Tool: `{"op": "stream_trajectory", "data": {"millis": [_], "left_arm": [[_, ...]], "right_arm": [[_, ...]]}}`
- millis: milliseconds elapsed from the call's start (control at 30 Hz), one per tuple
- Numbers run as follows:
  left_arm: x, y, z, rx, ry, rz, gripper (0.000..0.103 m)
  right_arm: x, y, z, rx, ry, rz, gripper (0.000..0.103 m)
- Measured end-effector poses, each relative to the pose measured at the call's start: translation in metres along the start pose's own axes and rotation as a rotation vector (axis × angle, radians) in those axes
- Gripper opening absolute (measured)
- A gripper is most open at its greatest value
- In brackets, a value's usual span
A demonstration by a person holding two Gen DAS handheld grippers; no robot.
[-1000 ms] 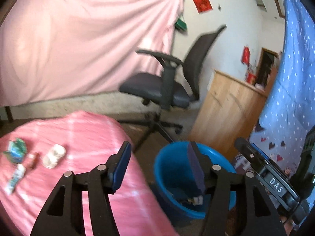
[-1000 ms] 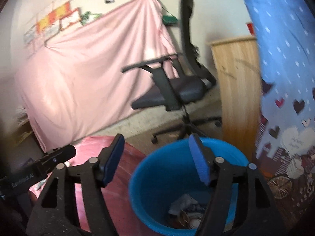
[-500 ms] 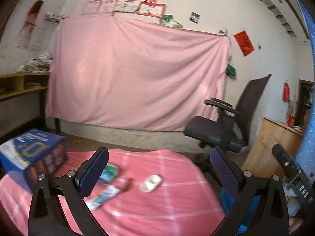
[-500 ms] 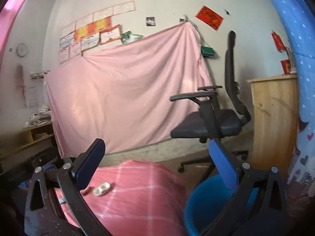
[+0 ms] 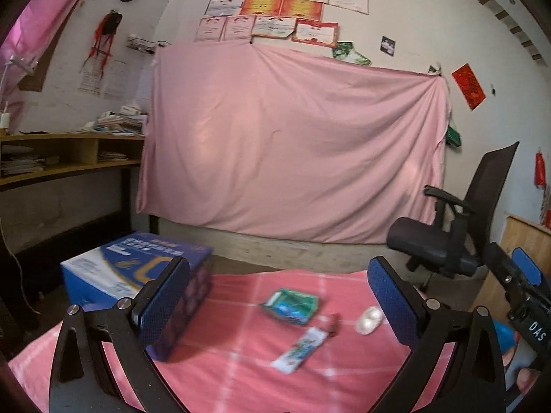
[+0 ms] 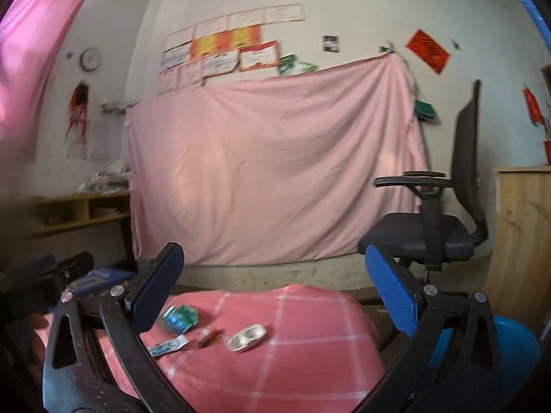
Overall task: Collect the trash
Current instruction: 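Move both tools back over the table toward the white packet and earbud case, then grasp the white medicine packet with the left tool while the right tool grasps the white earbud case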
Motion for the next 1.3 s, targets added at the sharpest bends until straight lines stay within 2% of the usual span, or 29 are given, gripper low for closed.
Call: {"op": "stream_trajectory", "data": {"millis": [133,300,567,800,867,1033,1067,1133,1300], "left_arm": [[0.02,0.016,-0.004,0.033,-0.022,-0.009,0.101],[0.029,0.032,-0.015,0.085,-0.013,-0.017,0.101],[0.025,0.04,-0.033,0.139,-0.001,-0.043,0.101],[0.018,0.049,-0.055,0.248,0.049,-0.068,0.1],[0.016,0.051,-0.06,0.275,0.062,-0.076,0.095],[0.006,0.062,-0.075,0.37,0.119,-0.102,0.068],[0.004,0.064,-0.078,0.392,0.132,-0.105,0.065],[0.001,0.068,-0.083,0.431,0.158,-0.112,0.052],[-0.01,0.079,-0.092,0.516,0.215,-0.136,0.04]], "right_arm": [[0.017,0.015,-0.018,0.06,-0.021,0.049,0.103],[0.027,0.036,-0.038,0.136,-0.014,0.104,0.103],[0.02,0.057,-0.061,0.252,-0.004,0.092,0.103],[0.013,0.073,-0.086,0.385,-0.042,0.041,0.103],[0.013,0.078,-0.093,0.425,-0.053,0.033,0.103],[0.015,0.092,-0.11,0.524,-0.074,0.025,0.103],[0.015,0.095,-0.114,0.544,-0.077,0.022,0.102],[0.014,0.102,-0.122,0.591,-0.087,0.008,0.097],[0.01,0.116,-0.139,0.685,-0.115,-0.05,0.093]]}}
Point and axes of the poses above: each gripper's, at about its wrist camera, not at the fingertips, and z roughly against the way its jaws point, x to its left, y to its underside, the point moved 6 cm from there along -z, roughly the way its jaws point, and after that the axes turned 4 degrees about x, right-handed, at the moved point
